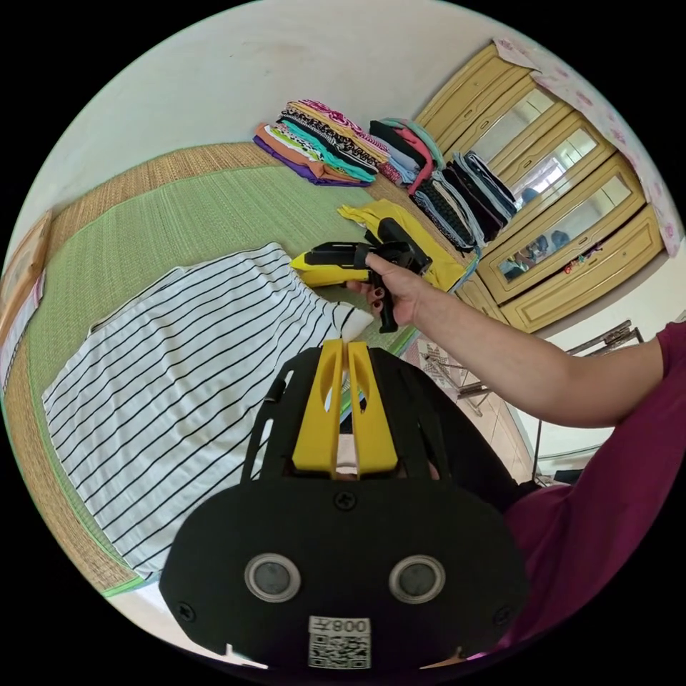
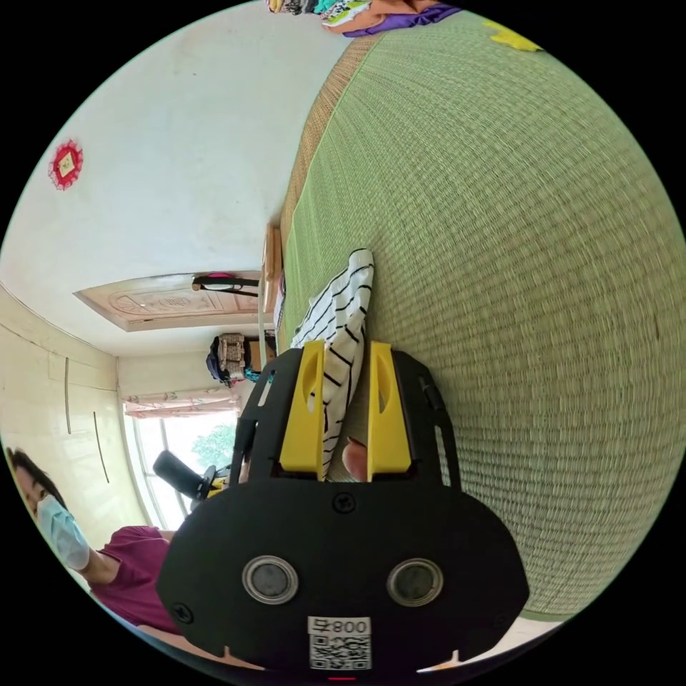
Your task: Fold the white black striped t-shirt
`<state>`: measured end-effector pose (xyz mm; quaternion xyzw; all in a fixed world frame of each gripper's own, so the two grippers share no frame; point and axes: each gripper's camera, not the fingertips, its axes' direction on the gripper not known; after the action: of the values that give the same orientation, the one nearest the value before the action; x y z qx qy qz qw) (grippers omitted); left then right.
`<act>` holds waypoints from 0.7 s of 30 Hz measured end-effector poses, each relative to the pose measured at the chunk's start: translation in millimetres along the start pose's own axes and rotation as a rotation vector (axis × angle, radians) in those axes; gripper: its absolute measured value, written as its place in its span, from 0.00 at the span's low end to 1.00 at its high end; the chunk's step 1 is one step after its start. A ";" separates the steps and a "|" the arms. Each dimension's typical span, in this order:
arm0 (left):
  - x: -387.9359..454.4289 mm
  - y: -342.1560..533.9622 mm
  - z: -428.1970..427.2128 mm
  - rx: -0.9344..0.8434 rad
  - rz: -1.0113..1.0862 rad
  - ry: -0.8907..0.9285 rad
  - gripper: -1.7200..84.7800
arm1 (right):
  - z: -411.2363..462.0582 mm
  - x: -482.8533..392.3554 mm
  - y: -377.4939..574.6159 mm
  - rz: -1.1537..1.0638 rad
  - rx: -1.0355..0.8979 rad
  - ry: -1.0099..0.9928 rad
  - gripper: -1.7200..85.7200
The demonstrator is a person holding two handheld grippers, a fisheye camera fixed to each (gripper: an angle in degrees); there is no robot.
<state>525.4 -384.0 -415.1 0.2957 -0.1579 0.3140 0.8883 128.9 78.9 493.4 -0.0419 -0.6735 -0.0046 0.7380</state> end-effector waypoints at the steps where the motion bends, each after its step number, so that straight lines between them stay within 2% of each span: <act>1: -1.2 0.1 -0.2 0.002 -0.002 0.003 0.03 | -1.6 0.7 0.4 0.005 0.005 0.003 0.13; 21: -13.3 31.0 11.2 -0.011 0.038 0.041 0.03 | 53.5 -50.5 -24.9 0.048 -0.068 0.014 0.10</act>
<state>494.1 -377.7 -399.4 0.2814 -0.1470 0.3359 0.8868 69.4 55.2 449.4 -0.0832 -0.6666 -0.0102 0.7407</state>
